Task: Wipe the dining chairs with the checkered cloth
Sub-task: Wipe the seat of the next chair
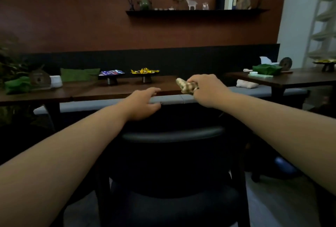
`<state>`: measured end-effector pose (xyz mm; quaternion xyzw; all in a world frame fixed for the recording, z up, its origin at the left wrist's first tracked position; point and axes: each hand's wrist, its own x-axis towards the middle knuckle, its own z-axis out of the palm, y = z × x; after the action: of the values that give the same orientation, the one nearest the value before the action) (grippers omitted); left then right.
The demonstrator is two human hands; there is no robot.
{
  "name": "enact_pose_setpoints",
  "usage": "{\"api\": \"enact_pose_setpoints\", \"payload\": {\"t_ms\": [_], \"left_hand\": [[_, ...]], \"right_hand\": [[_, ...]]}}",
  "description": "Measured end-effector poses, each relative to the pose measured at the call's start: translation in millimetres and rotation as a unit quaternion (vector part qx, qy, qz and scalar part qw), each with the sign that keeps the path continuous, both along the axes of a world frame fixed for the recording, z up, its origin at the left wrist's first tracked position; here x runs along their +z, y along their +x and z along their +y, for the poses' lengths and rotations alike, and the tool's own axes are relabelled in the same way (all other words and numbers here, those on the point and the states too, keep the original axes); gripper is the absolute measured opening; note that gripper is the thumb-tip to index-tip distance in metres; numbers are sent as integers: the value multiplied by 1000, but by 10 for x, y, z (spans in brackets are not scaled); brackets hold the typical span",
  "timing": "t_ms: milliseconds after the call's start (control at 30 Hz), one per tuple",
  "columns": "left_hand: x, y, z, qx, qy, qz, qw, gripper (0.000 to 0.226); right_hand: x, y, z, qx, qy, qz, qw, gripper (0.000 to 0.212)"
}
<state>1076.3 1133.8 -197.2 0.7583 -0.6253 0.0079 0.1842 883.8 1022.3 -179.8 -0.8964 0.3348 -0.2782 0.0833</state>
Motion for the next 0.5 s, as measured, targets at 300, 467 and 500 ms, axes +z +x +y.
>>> {"api": "enact_pose_setpoints", "payload": {"t_ms": [300, 467, 500], "left_hand": [[-444, 344, -452, 16, 199, 93, 976, 91], [-624, 419, -674, 24, 198, 148, 969, 99], [-685, 422, -682, 12, 195, 169, 966, 100]], "right_hand": [[-483, 745, -506, 111, -63, 359, 925, 29], [-606, 824, -745, 154, 112, 297, 936, 32], [-605, 796, -805, 155, 166, 266, 937, 27]]}}
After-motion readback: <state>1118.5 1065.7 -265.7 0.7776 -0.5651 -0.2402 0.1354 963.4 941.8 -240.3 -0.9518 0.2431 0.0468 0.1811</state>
